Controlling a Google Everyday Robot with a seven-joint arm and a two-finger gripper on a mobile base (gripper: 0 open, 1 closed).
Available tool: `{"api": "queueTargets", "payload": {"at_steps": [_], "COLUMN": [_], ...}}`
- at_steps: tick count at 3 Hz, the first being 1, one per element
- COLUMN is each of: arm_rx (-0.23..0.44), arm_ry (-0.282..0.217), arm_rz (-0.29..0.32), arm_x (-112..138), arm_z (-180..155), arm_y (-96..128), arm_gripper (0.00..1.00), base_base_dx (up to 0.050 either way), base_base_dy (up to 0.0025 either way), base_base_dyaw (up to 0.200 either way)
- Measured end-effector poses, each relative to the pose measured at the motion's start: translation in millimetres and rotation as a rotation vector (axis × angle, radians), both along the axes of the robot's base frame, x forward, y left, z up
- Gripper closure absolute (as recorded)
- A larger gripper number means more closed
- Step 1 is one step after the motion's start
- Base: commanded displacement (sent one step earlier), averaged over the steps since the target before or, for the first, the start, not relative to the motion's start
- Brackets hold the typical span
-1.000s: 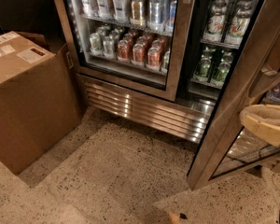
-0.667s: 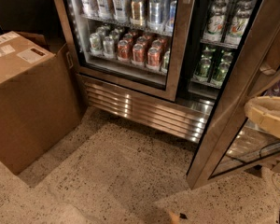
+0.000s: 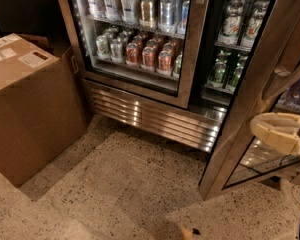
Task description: Open right fridge door
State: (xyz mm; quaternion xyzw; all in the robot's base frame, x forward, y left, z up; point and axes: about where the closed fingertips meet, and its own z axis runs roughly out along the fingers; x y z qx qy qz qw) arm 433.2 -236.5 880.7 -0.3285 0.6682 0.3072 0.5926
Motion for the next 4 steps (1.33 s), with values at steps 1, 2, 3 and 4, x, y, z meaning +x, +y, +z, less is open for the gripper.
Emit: {"api": "queueTargets", "payload": {"at_steps": [1, 2, 3, 4], "arm_rx": [-0.016, -0.029, -0.056, -0.071], "arm_ry": [0.053, 0.081, 0.099, 0.093], "arm_rz": [0.026, 0.05, 0.093, 0.136], "arm_x": [-2, -5, -8, -14], "arm_z": [-25, -39, -50, -53], "arm_y": [13, 24, 40, 54], "arm_gripper": [1.0, 1.0, 1.0, 1.0], "base_base_dx": [0.0, 0.0, 0.0, 0.0], "base_base_dy": [0.0, 0.0, 0.0, 0.0], "base_base_dyaw": [0.0, 0.0, 0.0, 0.0]}}
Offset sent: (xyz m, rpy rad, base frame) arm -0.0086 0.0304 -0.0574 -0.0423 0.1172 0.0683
